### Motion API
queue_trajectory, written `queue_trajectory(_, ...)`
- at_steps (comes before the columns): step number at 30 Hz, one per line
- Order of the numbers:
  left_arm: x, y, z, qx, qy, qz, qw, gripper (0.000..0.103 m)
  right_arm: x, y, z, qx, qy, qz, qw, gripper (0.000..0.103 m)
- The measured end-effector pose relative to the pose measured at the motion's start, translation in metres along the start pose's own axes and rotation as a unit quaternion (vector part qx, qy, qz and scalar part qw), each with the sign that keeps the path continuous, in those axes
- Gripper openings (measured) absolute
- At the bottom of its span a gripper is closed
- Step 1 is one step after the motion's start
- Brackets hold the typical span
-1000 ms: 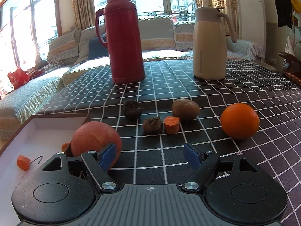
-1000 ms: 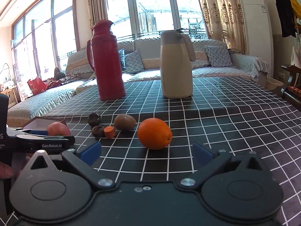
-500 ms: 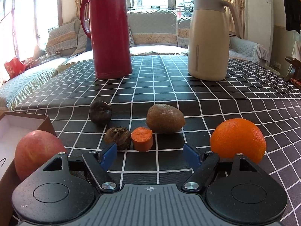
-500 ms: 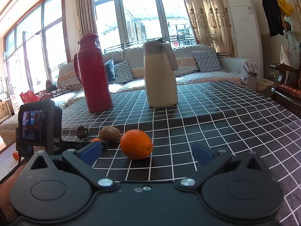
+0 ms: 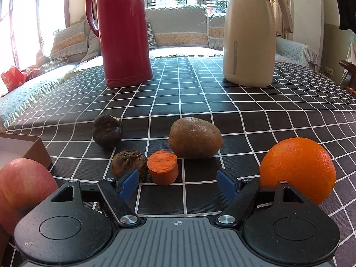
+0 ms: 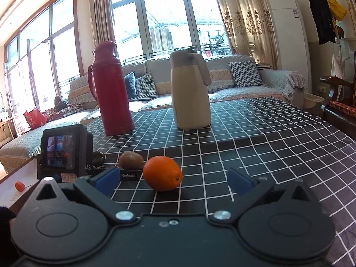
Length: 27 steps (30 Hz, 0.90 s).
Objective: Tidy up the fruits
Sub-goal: 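Move the left tool to the orange carrot chunk beside the kiwi, then close the left tool's fingers on the carrot chunk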
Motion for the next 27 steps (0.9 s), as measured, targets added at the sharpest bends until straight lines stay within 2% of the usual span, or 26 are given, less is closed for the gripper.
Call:
queue_trajectory(6, -0.001, -0.006, -0.01, 0.006, 0.004, 0.002, 1.0, 0.077, 0.002, 0.0, -0.002, 0.0, -0.001, 0.002, 1.0, 0.103)
queue_trajectory(9, -0.002, -0.006, -0.016, 0.015, 0.01, 0.003, 0.9998, 0.069, 0.001, 0.001, -0.003, 0.001, -0.001, 0.001, 1.0, 0.103)
queue_trajectory(16, -0.001, -0.009, -0.019, 0.013, 0.008, 0.003, 0.9999, 0.067, 0.002, 0.001, -0.003, 0.0, -0.001, 0.001, 1.0, 0.103)
queue_trajectory(18, -0.001, -0.008, -0.019, 0.011, 0.012, 0.007, 0.9999, 0.053, 0.002, 0.001, -0.003, 0.0, -0.002, 0.001, 1.0, 0.103)
queue_trajectory(21, 0.001, -0.009, -0.018, 0.012, 0.015, 0.015, 0.9997, 0.041, 0.002, 0.001, -0.003, 0.0, -0.002, 0.002, 1.0, 0.103)
queue_trajectory(27, 0.004, -0.009, -0.019, 0.012, 0.014, 0.019, 0.9997, 0.034, 0.001, 0.002, -0.003, -0.001, -0.002, 0.002, 1.0, 0.103)
Point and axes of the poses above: each gripper's, at about its wrist camera, not at the fingertips, and z roughly against the way its jaws point, x to its left, y to its underside, the point moved 9 cm from there along -z, roughly the way its jaws point, and after that the axes turned 5 degrees about x, right-handed, at the moved point
